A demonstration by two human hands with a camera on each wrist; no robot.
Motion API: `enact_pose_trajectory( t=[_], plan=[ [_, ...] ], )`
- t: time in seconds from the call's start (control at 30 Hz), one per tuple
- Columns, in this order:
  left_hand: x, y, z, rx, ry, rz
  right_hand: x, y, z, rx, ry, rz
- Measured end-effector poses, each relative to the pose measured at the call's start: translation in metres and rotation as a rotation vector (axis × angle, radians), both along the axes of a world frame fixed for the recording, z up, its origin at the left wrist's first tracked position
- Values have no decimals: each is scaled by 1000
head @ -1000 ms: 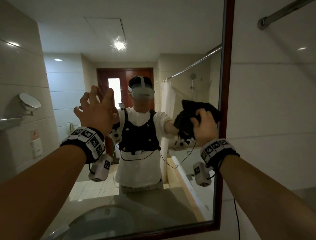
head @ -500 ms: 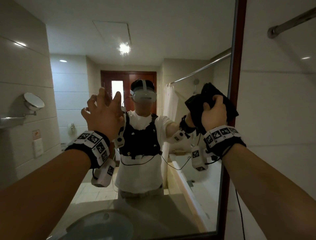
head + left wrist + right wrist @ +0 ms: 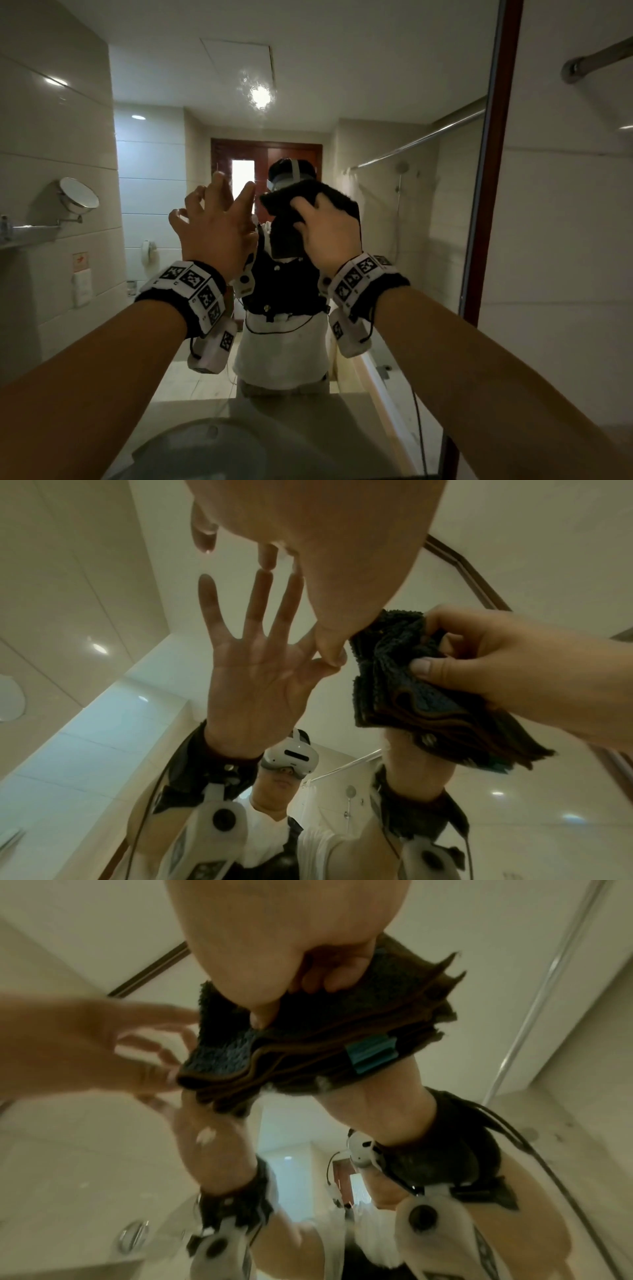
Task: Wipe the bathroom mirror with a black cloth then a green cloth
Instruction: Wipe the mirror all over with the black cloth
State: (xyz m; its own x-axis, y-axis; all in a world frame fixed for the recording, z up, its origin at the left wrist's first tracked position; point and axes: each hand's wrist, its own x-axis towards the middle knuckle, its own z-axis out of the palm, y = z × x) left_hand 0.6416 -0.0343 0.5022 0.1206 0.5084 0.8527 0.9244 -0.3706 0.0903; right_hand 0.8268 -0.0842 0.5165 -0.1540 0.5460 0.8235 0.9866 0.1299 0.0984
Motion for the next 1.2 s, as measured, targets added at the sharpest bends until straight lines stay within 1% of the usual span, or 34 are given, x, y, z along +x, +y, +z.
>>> enact_pose_trajectory(
  t=[0.1, 0.17, 0.3, 0.4, 0.47, 0.57, 0.67, 0.87, 0.93, 1.03, 1.2],
  plan=[
    [-2, 0, 1, 0, 3, 3, 16, -5, 8, 37, 61, 6],
    [0, -1, 1, -11, 5, 8, 36, -10, 15, 84, 183, -6],
    [1, -1, 1, -19, 3, 20, 87, -25, 34, 176, 422, -96],
    [0, -1, 2, -38, 23, 21, 125, -37, 43, 232, 633, -96],
    [-2, -3, 2, -35, 39, 13, 137, -39, 42, 253, 695, -82],
    [-7, -3, 1, -34, 63, -6, 134, -40, 37, 251, 730, -80],
    [-15, -2, -1, -41, 114, -1, 116, -38, 28, 206, 692, -107],
    [-28, 1, -7, 22, 145, -41, 58, -29, 7, 64, 455, -100],
    [-32, 1, -12, 38, 109, -29, 38, -22, 0, 20, 384, -94],
    [-36, -2, -19, -7, -28, 17, 13, -13, -14, -31, 270, -48],
    [-38, 1, -18, -31, -24, 15, 1, -6, -49, -39, 204, 3]
  ],
)
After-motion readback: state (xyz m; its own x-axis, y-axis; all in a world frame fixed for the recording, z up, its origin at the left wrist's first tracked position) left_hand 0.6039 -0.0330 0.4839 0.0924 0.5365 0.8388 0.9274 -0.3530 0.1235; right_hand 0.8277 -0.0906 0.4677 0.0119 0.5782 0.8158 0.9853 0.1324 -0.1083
